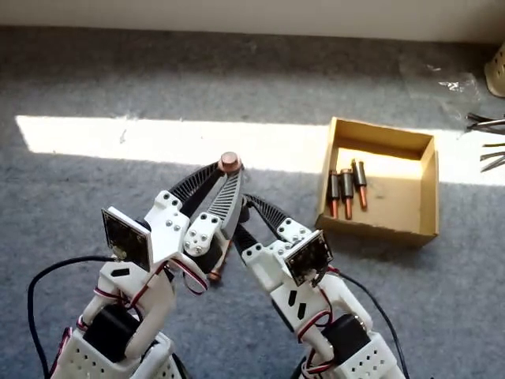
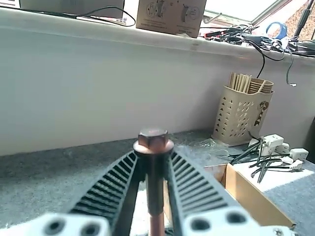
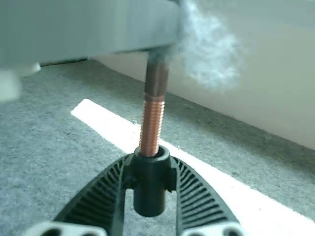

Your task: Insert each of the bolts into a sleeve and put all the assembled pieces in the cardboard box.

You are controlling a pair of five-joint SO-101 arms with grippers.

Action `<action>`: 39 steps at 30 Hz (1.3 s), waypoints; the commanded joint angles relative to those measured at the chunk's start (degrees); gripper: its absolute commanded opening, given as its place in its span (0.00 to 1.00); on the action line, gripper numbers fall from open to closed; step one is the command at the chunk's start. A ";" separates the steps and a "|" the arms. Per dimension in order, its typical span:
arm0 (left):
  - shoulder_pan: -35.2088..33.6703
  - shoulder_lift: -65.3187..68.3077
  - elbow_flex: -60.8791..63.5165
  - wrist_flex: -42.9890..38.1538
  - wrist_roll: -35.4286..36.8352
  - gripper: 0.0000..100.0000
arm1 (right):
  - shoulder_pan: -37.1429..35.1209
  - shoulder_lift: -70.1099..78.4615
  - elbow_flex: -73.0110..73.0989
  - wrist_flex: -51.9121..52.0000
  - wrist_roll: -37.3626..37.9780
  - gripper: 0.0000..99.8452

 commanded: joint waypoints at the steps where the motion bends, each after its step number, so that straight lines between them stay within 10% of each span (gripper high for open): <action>1: 0.66 -0.75 -0.48 -0.26 0.44 0.01 | 0.48 -0.57 5.85 -1.71 0.53 0.00; 39: -3.30 -0.75 12.18 -0.26 0.44 0.01 | 0.75 -0.66 5.85 -1.71 0.35 0.00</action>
